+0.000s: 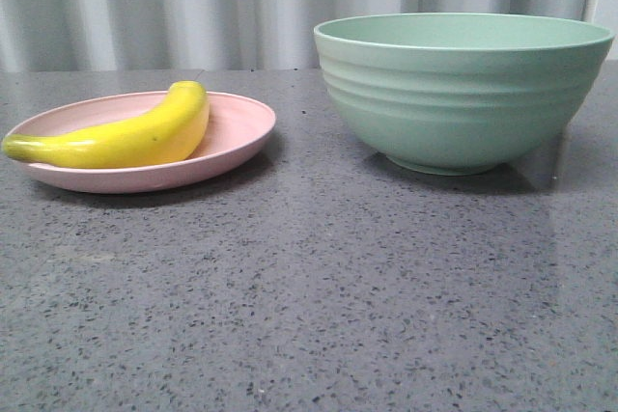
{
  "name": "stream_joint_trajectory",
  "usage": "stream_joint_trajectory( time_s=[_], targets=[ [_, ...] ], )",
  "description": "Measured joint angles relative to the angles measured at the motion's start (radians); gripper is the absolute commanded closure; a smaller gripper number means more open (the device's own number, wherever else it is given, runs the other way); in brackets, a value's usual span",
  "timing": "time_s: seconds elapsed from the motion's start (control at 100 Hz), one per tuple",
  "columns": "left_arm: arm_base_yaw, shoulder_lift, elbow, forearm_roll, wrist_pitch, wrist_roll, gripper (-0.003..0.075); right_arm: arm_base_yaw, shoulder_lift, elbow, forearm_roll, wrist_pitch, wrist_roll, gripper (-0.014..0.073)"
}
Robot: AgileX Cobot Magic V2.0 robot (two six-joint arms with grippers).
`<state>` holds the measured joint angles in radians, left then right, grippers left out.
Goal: Transfer banana from pink plate to green bowl
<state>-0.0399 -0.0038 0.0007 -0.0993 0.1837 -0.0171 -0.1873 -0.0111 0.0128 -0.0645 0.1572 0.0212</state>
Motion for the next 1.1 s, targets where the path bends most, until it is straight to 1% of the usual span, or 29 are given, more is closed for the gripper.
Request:
stream_joint_trajectory(
  time_s=[0.16,0.44,0.54,0.68,1.1],
  targets=[
    [0.000,0.000,0.000,-0.002,0.000,0.000,0.0738,0.000,0.000,0.000,-0.023,-0.039,0.000,0.0668],
    [0.000,0.000,0.000,-0.013,-0.015,0.000,0.0738,0.000,0.000,0.000,-0.025,-0.046,0.000,0.0668],
    [0.000,0.000,0.000,-0.017,-0.025,0.000,0.0739,0.000,0.000,0.000,0.008,-0.060,0.000,0.0668],
    [0.000,0.000,0.000,-0.018,-0.027,0.000,0.0738,0.000,0.000,0.000,0.024,-0.060,0.000,0.0668],
    [0.000,0.000,0.000,-0.018,-0.029,0.000,0.0739,0.000,0.000,0.000,0.031,-0.060,0.000,0.0668]
  ],
)
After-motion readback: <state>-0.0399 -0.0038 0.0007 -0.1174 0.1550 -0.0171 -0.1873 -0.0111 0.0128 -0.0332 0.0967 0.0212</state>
